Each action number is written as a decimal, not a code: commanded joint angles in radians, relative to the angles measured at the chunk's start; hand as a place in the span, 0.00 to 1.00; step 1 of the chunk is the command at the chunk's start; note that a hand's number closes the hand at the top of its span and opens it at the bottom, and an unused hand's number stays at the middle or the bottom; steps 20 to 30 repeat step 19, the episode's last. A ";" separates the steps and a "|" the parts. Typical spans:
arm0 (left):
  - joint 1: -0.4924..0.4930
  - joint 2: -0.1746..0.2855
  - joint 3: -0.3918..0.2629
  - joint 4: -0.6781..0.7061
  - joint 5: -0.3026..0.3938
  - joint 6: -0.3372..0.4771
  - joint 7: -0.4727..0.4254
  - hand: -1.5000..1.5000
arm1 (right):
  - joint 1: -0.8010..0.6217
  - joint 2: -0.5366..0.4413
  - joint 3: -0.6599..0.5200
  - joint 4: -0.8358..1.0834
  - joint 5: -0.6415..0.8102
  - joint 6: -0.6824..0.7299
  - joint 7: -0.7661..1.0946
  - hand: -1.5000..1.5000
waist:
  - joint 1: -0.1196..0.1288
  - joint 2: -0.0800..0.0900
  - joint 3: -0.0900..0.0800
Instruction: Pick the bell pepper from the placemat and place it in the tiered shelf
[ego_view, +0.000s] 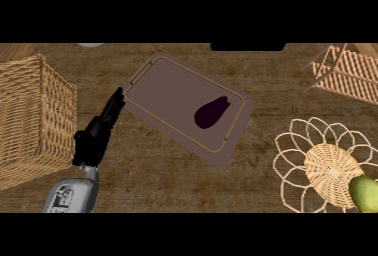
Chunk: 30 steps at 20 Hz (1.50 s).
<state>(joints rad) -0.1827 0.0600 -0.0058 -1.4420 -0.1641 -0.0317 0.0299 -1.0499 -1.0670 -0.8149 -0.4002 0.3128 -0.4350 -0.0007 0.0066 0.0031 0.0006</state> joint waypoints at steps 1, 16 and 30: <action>-0.013 -0.005 -0.006 -0.016 -0.023 0.026 0.022 0.50 | 0.041 -0.120 -0.036 -0.001 -0.038 0.041 0.077 0.00 | -0.010 -0.003 0.000; 0.061 0.030 0.026 0.000 0.010 -0.015 -0.053 0.50 | 0.620 -0.382 -0.238 0.209 -0.197 0.505 0.040 0.00 | -0.039 -0.008 0.001; 0.051 0.034 0.040 -0.058 0.035 -0.019 0.017 0.50 | 0.730 -0.464 -0.321 0.258 -0.268 0.631 0.038 0.00 | -0.050 -0.013 0.002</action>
